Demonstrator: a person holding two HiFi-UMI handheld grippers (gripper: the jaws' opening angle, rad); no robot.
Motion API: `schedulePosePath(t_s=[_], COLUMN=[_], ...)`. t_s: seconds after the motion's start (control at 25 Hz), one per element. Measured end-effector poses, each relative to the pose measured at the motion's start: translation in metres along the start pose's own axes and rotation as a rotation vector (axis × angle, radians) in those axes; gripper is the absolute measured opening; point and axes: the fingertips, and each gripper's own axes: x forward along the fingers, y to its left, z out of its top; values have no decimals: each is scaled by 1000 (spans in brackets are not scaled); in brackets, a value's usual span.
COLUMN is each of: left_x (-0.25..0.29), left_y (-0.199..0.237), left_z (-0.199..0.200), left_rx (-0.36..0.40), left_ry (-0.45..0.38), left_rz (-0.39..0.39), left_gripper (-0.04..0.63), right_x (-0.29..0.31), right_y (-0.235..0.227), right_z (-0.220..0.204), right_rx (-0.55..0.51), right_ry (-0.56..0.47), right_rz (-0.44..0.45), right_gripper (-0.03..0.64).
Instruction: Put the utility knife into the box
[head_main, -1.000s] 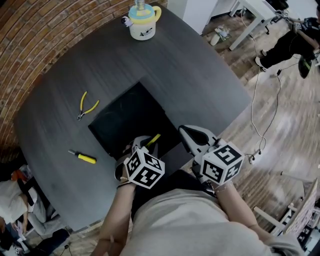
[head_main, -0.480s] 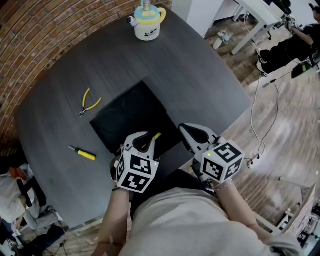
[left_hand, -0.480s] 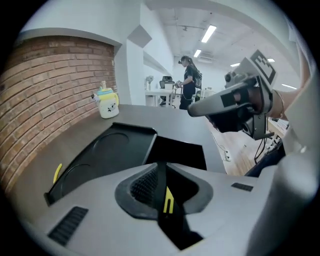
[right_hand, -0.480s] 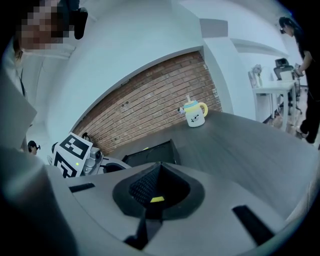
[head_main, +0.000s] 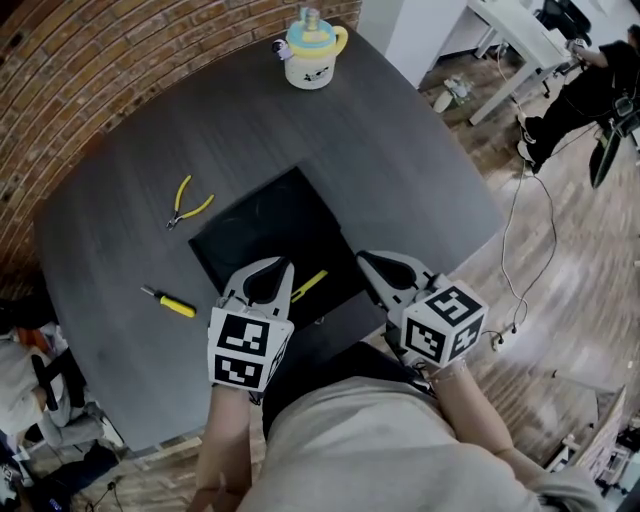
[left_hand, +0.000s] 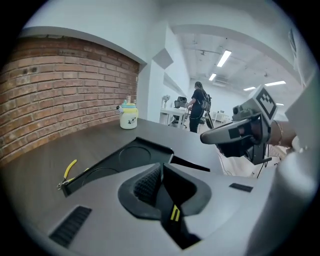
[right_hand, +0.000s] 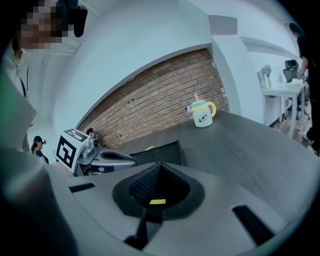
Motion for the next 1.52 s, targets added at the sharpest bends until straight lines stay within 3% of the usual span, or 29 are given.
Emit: schedulePosePath(t_s=[0.48,0.92,1.08,1.36,1.52], left_x=[-25,-49,-53,-63,-65], left_y=[18,24,24,17,10], left_z=[7,20,14,6,3], left_rx=[-118,-212,-212,-332,-332], left_ry=[-101,-226,-242,-280,-279], left_rz=[74,88,130,173,194], left_gripper=[25,25,25,25,25], right_x=[4,10,12,11,9], right_y=[16,37,44,48,52], right_z=[6,19,15,21,21], right_rx=[-25,-85,-112,-184,-211], right_ry=[10,-20,8,-29,-51], right_rz=[72,119,131,111,117], right_gripper=[7,7,6,6,6])
